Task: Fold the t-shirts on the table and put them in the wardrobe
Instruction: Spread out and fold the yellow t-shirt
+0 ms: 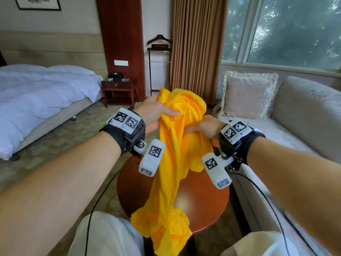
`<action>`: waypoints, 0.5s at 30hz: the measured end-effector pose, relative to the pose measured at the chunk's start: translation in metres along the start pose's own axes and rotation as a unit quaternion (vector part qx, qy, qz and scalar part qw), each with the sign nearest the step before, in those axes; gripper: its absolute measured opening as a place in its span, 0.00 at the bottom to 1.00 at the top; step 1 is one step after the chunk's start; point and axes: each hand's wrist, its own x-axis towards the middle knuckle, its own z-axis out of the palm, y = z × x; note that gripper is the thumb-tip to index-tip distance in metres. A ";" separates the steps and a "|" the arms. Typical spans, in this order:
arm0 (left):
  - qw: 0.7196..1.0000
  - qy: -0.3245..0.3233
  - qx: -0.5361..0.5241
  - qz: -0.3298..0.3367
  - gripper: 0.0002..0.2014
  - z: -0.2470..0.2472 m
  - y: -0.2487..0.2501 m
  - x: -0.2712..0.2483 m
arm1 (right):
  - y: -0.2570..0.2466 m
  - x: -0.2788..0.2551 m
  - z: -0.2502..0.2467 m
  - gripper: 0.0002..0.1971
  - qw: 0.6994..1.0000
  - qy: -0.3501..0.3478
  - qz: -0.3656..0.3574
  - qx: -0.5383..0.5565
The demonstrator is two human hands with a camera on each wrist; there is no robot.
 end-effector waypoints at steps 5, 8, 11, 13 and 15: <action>0.987 0.087 0.129 -0.046 0.30 -0.022 -0.024 0.012 | -0.019 -0.008 -0.014 0.27 0.990 0.133 -0.019 0.051; 0.969 0.006 0.214 -0.122 0.19 -0.019 -0.054 0.008 | -0.026 -0.010 -0.018 0.23 0.981 0.157 -0.046 0.108; 0.943 -0.107 0.258 -0.183 0.26 -0.005 -0.081 0.002 | -0.032 -0.007 -0.023 0.24 0.968 0.169 -0.052 0.177; 0.926 -0.155 0.268 -0.217 0.40 0.006 -0.096 0.004 | -0.033 -0.005 -0.027 0.30 0.967 0.179 -0.035 0.179; 0.921 -0.176 0.268 -0.220 0.53 0.018 -0.113 0.010 | -0.032 -0.002 -0.033 0.35 0.960 0.192 -0.026 0.204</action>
